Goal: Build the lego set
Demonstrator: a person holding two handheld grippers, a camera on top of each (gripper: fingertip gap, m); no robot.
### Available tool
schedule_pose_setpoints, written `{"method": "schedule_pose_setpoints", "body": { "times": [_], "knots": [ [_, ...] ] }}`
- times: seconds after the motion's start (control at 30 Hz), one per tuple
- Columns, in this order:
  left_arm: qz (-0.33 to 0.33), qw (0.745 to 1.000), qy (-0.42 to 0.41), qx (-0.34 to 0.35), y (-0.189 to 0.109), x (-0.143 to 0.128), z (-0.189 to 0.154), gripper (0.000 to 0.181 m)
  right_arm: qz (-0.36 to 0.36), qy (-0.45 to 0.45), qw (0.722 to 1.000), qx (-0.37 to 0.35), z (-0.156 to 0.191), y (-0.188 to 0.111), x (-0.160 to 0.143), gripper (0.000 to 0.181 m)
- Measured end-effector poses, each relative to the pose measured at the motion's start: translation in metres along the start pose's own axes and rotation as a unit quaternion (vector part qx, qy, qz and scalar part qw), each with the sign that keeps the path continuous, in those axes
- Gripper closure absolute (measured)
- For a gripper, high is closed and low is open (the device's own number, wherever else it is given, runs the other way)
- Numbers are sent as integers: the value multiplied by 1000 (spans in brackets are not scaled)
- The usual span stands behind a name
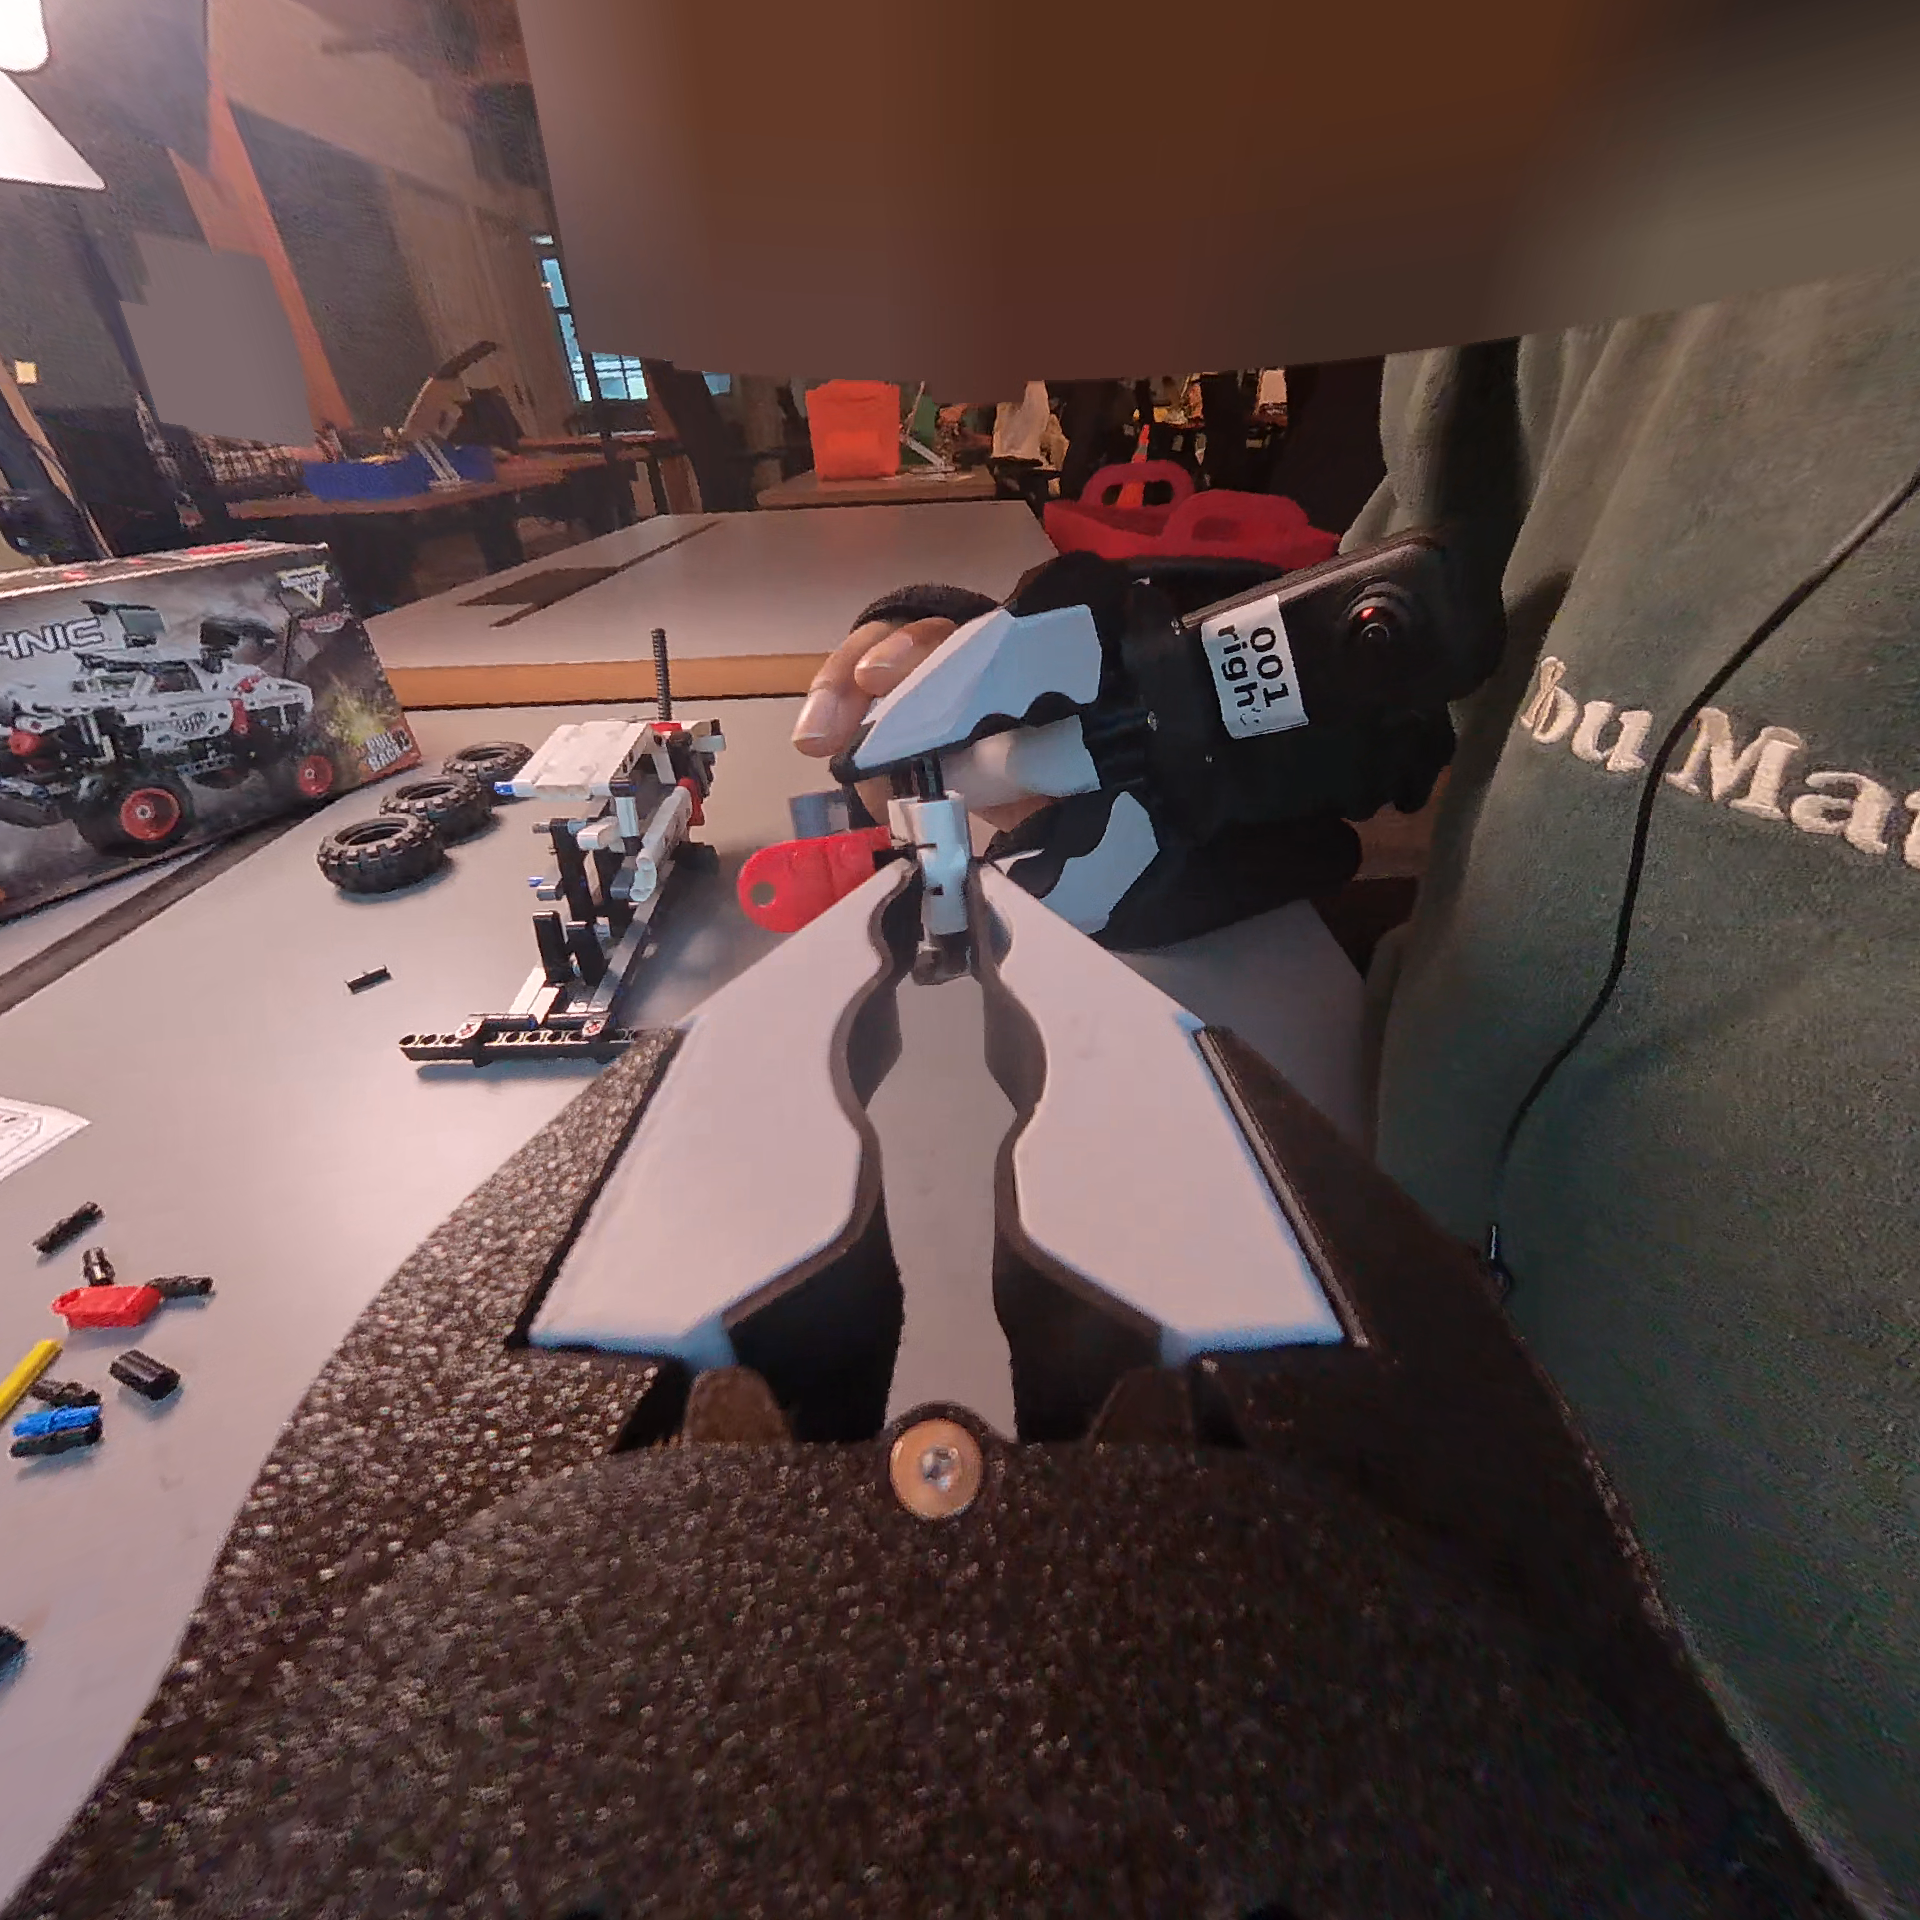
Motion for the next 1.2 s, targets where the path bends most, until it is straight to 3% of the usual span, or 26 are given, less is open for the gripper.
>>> {"method": "schedule_pose_setpoints", "body": {
  "times": [0.37,0.57,0.63,1.2],
  "knots": [
    [-30,999,21,-10,-4,3,0,173,-12,40,999,-7,-10,-9,4,137],
    [-53,998,19,-19,-5,7,-2,173,-14,144,989,38,-4,-8,-1,136],
    [-50,998,28,-24,-3,6,-4,173,-25,159,986,46,-4,-9,2,152],
    [11,999,42,-10,-2,-10,0,166,2,57,997,46,8,-9,-5,153]
  ]
}}
Point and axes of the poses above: each gripper's, where its closed fingertips meet, y out along the fingers, x out of its top, z = x × y across the jaws, the point moved 3 cm from there along -y, back along the fingers, and after that the axes turned 1 degree about -y, right-handed, at the moved point
